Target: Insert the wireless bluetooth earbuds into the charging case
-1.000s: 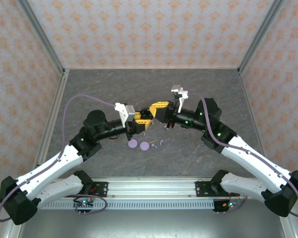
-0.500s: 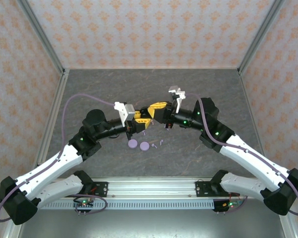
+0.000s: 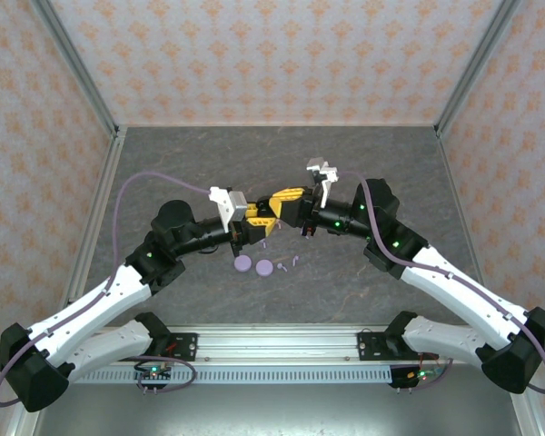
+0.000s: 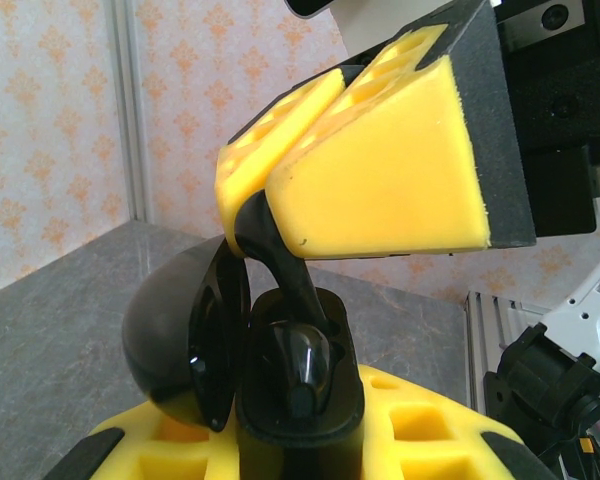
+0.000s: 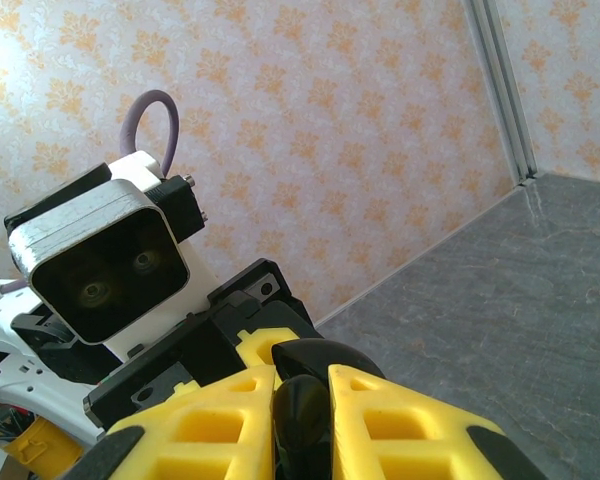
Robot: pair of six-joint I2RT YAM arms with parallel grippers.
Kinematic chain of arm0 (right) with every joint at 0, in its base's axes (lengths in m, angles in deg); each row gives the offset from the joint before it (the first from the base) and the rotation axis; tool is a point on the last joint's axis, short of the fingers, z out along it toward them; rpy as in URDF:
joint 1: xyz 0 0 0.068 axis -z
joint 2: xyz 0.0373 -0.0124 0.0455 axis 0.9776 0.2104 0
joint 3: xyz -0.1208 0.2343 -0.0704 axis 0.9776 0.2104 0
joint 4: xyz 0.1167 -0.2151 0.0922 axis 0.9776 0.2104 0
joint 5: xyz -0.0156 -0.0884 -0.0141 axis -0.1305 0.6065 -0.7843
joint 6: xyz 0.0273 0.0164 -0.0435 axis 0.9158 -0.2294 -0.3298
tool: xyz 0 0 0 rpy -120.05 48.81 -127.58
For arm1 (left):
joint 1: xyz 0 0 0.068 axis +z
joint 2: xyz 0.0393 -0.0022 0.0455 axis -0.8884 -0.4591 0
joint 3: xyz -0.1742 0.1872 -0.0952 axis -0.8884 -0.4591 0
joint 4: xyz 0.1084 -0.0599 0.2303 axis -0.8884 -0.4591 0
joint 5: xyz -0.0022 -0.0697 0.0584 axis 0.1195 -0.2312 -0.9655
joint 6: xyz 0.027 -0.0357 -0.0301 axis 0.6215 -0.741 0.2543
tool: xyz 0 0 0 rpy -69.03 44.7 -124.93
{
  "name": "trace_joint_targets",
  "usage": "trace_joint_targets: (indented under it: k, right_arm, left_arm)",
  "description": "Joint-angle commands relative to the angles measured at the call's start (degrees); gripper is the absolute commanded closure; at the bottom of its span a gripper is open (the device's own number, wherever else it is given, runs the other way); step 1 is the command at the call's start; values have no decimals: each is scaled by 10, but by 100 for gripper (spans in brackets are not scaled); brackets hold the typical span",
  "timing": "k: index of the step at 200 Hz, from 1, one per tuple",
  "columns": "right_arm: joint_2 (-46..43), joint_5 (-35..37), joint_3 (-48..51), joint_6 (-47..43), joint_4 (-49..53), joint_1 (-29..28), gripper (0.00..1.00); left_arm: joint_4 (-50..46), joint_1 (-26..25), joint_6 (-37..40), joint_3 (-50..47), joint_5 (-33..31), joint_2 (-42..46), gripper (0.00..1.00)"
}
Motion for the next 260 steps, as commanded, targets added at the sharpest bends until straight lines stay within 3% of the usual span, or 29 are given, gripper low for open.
trace_joint_targets:
  k: [1,194,235,260]
  right_arm:
    - [-5,-7,8,-16,13,-3,82]
    - [-11,4,24,-18,12,-3,81]
    - [-9,10,16,-12,14,-3,73]
    - [-9,10,-6,-9,28,-3,61]
  left_arm:
    - [22,-3,4,18,1,9,100]
    - [25,-4,0,15,2,7,100]
    - [23,-3,0,15,1,7,100]
    - [22,-4,3,14,-1,7,100]
